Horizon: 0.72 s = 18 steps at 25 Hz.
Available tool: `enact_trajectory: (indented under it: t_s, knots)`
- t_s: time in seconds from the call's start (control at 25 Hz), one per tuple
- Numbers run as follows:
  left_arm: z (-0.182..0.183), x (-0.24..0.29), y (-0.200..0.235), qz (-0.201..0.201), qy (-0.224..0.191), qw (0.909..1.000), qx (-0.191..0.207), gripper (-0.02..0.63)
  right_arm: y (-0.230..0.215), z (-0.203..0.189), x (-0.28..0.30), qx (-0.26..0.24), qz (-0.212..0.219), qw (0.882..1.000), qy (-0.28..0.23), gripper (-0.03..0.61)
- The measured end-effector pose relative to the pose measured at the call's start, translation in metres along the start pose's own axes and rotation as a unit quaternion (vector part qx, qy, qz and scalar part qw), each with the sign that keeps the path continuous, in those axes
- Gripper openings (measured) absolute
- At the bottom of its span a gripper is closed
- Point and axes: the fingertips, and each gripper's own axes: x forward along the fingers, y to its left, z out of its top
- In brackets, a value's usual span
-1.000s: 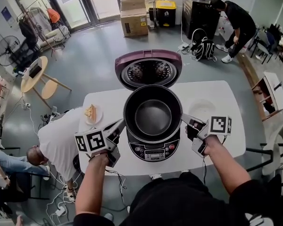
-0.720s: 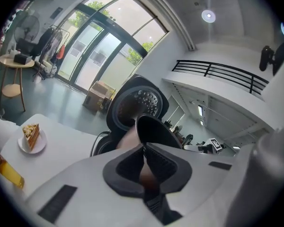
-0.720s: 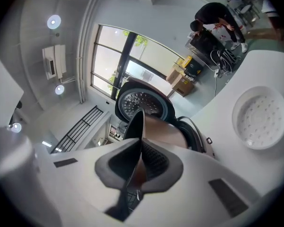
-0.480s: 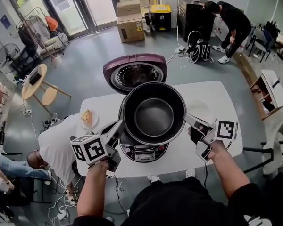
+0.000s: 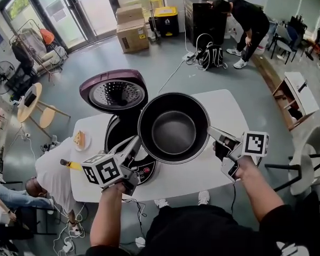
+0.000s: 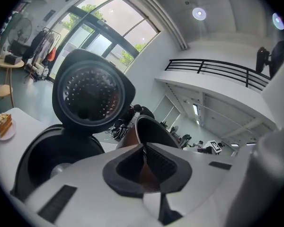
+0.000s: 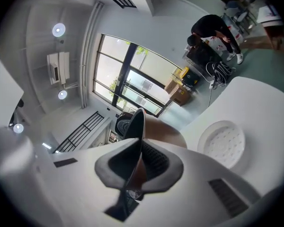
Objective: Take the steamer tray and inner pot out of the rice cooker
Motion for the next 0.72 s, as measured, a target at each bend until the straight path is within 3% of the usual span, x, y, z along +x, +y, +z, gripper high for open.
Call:
enact_trajectory:
  t_s: [0.72]
  knots:
    - [-0.130, 0.141, -0.089, -0.009, 0.073, 0.9972, -0.016, 0.025, -0.131, 0.032, -0.159, 0.037, -0.074, 0.997, 0.002, 0.017]
